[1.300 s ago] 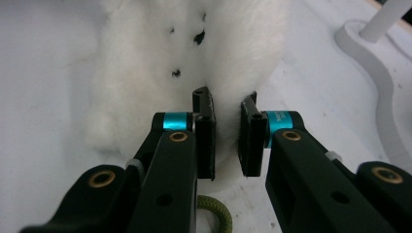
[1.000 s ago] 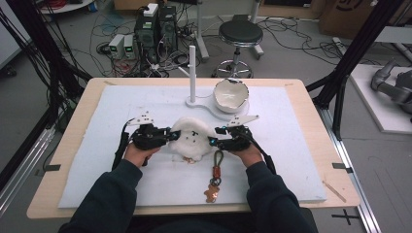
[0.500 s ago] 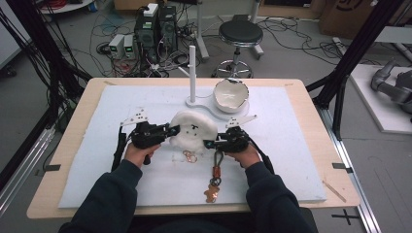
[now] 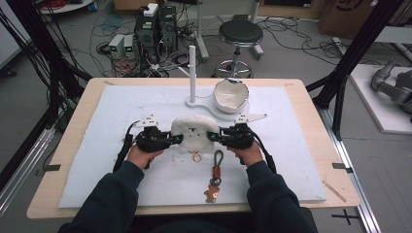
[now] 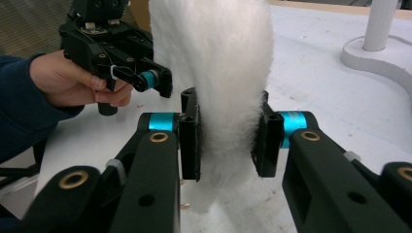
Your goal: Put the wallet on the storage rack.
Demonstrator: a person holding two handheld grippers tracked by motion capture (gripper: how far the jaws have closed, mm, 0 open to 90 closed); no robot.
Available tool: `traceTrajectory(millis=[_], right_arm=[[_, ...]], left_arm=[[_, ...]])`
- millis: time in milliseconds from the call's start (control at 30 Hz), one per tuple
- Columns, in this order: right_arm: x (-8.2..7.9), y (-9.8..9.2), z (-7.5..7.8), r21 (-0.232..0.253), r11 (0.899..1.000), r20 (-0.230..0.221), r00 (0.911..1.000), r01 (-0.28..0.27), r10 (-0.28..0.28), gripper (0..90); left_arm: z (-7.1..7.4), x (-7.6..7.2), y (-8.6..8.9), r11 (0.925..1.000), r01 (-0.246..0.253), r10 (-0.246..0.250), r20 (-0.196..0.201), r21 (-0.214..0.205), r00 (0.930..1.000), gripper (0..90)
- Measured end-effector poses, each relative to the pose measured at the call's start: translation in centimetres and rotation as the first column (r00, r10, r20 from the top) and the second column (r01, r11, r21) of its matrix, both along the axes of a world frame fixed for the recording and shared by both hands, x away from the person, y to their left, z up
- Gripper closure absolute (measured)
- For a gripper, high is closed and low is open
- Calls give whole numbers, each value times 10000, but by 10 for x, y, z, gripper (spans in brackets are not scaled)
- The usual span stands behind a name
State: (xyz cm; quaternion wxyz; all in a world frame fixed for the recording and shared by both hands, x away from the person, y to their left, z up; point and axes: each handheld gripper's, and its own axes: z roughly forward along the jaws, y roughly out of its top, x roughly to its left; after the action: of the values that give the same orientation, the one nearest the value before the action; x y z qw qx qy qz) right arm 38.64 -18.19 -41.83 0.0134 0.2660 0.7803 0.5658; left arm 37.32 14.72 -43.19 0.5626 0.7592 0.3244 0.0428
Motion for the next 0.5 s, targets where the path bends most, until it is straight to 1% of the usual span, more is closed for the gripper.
traceTrajectory(millis=[33, 67, 100, 133, 167, 200, 233, 267, 300, 333, 367, 400, 467, 500], right_arm=[[-1, -1, 1, -35, 10000, 145, 9999, 62, -62, 739], [-1, -1, 3, -13, 9999, 293, 9995, 128, -127, 747], [-2, -2, 5, -10, 9998, 386, 9990, 217, -216, 750], [-2, -3, 6, -70, 9995, 500, 9983, 318, -314, 751], [-3, -6, 10, -338, 9976, 815, 9950, 612, -583, 754], [-3, -6, 10, -338, 9976, 815, 9950, 612, -583, 754], [-4, -8, 12, -509, 9957, 956, 9928, 775, -724, 756], [-6, -11, 15, -656, 9930, 1112, 9897, 978, -901, 756], [-6, -13, 17, -796, 9910, 1214, 9878, 1077, -976, 757], [-6, -15, 22, -1110, 9860, 1397, 9842, 1246, -1087, 757], [-7, -16, 25, -1281, 9824, 1551, 9812, 1356, -1152, 757], [-8, -17, 30, -1448, 9780, 1782, 9762, 1499, -1232, 756], [-9, -22, 39, -1565, 9726, 2182, 9664, 1717, -1355, 756], [-9, -24, 43, -1566, 9710, 2288, 9631, 1804, -1421, 756]], left_arm=[[1, 0, 0, 10000, -19, 19, 54, -8, 10000, 723], [1, 0, 0, 9999, -124, 124, 137, 53, 9998, 692], [1, 0, 0, 9991, -341, 336, 189, 247, 9993, 646], [1, 0, 1, 9973, -564, 555, 212, 467, 9982, 581], [1, 1, 3, 9947, -828, 819, 171, 612, 9965, 490], [1, 2, 6, 9917, -1047, 1039, 140, 747, 9945, 490], [2, 4, 10, 9889, -1298, 1294, 107, 718, 9915, 466], [2, 5, 13, 9878, -1424, 1423, 59, 632, 9898, 441], [4, 6, 18, 9854, -1642, 1641, 54, 448, 9864, 416], [5, 6, 21, 9844, -1720, 1718, 90, 381, 9851, 386], [6, 6, 24, 9828, -1820, 1816, 152, 310, 9833, 373], [8, 5, 27, 9813, -1903, 1896, 244, 298, 9816, 356], [11, 5, 32, 9779, -2064, 2049, 428, 328, 9778, 291], [13, 4, 36, 9777, -2079, 2062, 519, 295, 9771, 276]])
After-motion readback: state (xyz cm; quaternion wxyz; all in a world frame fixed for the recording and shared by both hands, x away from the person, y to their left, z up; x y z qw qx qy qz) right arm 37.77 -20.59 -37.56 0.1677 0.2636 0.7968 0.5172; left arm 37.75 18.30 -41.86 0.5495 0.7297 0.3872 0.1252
